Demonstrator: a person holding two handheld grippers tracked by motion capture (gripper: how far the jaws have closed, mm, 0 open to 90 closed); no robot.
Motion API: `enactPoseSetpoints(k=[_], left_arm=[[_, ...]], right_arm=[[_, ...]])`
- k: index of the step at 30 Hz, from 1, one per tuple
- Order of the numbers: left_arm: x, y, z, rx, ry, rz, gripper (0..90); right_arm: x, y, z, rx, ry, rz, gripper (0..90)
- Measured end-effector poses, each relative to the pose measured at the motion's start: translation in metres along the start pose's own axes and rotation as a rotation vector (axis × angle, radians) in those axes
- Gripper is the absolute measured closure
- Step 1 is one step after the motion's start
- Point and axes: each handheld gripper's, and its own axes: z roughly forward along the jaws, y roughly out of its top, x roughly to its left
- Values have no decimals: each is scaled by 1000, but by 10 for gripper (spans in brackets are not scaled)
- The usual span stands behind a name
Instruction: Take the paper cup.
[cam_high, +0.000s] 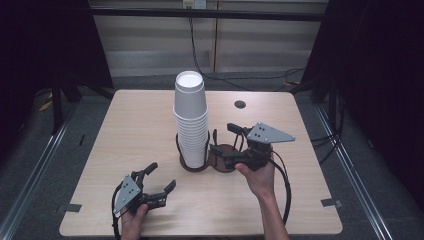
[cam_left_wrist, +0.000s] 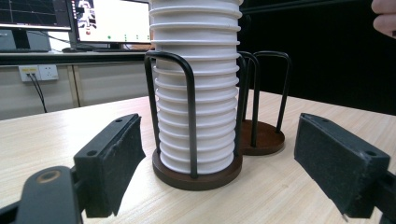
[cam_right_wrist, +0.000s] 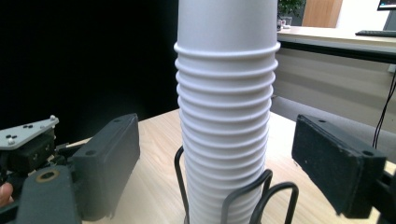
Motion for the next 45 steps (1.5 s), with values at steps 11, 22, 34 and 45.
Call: enactPoseSetpoints(k=[11, 22, 34, 45], left_arm=[[0, 0, 0, 0, 0, 0, 155], [0, 0, 0, -1, 1, 0, 155], [0, 0, 0, 1, 4, 9, 155], [1, 0, 0, 1, 4, 9, 155]], right_arm=[[-4, 24, 6, -5, 18, -11, 155], [-5, 49, 15, 1, 46, -28, 155], [-11, 77, 28, 17, 72, -38, 135], [-18, 101, 40, 55, 84, -42, 138]])
